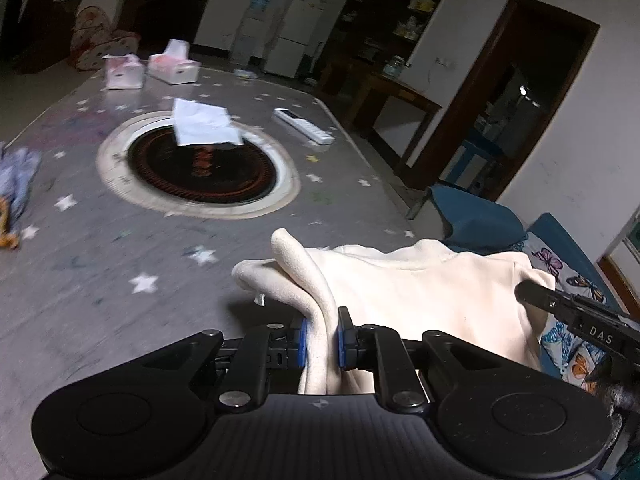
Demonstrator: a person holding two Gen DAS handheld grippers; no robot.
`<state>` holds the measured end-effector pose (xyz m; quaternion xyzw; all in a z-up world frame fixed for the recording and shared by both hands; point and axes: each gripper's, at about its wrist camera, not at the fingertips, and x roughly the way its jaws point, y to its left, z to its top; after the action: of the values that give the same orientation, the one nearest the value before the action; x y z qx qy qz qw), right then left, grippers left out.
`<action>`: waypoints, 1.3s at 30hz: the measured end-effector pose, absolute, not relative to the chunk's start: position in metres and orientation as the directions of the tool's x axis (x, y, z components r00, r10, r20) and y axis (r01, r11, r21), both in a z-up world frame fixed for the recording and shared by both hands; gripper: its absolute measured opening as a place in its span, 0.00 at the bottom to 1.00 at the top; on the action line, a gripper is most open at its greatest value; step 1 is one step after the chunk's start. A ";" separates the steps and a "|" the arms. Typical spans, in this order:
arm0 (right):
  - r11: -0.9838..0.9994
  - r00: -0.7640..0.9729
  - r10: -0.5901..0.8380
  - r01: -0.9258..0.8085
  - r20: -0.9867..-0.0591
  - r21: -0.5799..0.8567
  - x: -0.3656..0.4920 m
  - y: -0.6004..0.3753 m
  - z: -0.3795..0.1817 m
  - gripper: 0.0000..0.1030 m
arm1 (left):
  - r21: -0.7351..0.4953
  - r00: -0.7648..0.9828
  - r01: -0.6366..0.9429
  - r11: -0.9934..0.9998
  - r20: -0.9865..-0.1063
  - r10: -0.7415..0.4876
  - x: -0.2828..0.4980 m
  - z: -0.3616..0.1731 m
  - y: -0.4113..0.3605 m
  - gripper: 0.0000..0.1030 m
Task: Fold clothes
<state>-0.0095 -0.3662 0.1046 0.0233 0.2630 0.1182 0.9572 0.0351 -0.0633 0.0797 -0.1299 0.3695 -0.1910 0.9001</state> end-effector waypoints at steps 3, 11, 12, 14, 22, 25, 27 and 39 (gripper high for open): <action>0.978 0.838 0.207 -0.184 -0.504 0.095 -0.002 -0.378 0.104 0.10 | -0.365 0.645 0.262 0.893 -0.622 -0.444 0.046 0.079 -0.079 0.15; 0.986 0.827 0.165 -0.139 -0.537 0.090 0.016 -0.397 0.087 0.10 | -0.329 0.619 0.270 0.905 -0.661 -0.425 0.066 0.066 -0.107 0.15; 0.986 0.825 0.164 -0.136 -0.541 0.092 0.017 -0.398 0.085 0.10 | -0.324 0.618 0.269 0.907 -0.664 -0.421 0.068 0.065 -0.109 0.15; 0.987 0.819 0.163 -0.133 -0.550 0.094 0.020 -0.399 0.080 0.10 | -0.315 0.616 0.268 0.910 -0.670 -0.414 0.070 0.062 -0.111 0.15; 0.989 0.797 0.147 -0.112 -0.586 0.096 0.031 -0.405 0.059 0.10 | -0.278 0.598 0.261 0.924 -0.705 -0.381 0.078 0.048 -0.119 0.15; 0.990 0.789 0.139 -0.105 -0.598 0.092 0.034 -0.405 0.052 0.10 | -0.262 0.594 0.256 0.930 -0.717 -0.365 0.080 0.044 -0.121 0.16; 0.991 0.785 0.134 -0.101 -0.605 0.089 0.035 -0.405 0.048 0.10 | -0.251 0.592 0.253 0.934 -0.723 -0.355 0.080 0.041 -0.122 0.18; 0.996 0.772 0.088 -0.052 -0.629 0.076 0.037 -0.415 0.036 0.16 | -0.164 0.604 0.230 0.959 -0.749 -0.273 0.079 0.030 -0.123 0.41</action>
<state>0.0366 -0.4149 0.0355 0.0270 0.3353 0.0373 0.9410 0.0786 -0.1235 0.0304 -0.0254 0.4223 -0.1406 0.8951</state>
